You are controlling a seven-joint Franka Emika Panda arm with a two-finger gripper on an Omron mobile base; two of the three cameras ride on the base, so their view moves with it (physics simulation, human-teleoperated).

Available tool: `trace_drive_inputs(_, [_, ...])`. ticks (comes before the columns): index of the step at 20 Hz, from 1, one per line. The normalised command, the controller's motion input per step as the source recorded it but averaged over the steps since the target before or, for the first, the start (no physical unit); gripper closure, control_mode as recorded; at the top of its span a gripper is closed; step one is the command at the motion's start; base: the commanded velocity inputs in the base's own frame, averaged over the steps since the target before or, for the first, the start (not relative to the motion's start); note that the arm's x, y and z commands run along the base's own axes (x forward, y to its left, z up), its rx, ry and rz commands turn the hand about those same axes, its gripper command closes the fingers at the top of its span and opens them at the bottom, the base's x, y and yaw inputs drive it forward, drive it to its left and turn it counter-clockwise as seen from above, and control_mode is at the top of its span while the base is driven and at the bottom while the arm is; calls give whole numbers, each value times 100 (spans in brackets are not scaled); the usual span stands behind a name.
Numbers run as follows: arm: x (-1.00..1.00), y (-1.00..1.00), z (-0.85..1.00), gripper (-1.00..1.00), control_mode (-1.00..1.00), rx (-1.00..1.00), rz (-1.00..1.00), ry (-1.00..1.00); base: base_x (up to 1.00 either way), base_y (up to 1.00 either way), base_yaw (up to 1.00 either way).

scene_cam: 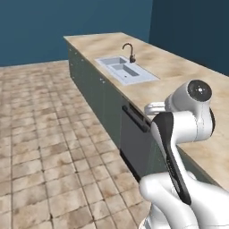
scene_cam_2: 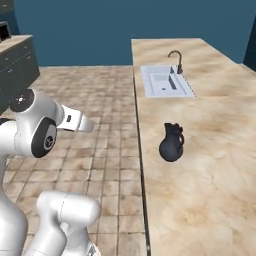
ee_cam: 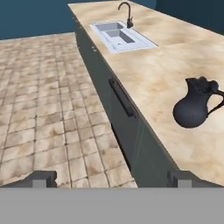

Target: Move the tangerine and dumpling from the second highest shelf to the top shelf to make space. Then, place the pitcher from the counter on the cleared second highest shelf.

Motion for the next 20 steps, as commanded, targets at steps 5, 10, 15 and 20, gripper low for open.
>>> trace_drive_inputs(5, [0,0,0,-100,100,0,0,0,56,3,-23])
trace_drive_inputs(10, [0,0,0,-100,100,0,0,0,33,-10,-19])
trace_drive_inputs(15, [0,0,0,-100,100,0,0,0,23,-19,-13])
trace_drive_inputs(20, [0,0,0,-100,100,0,0,0,26,-21,-5])
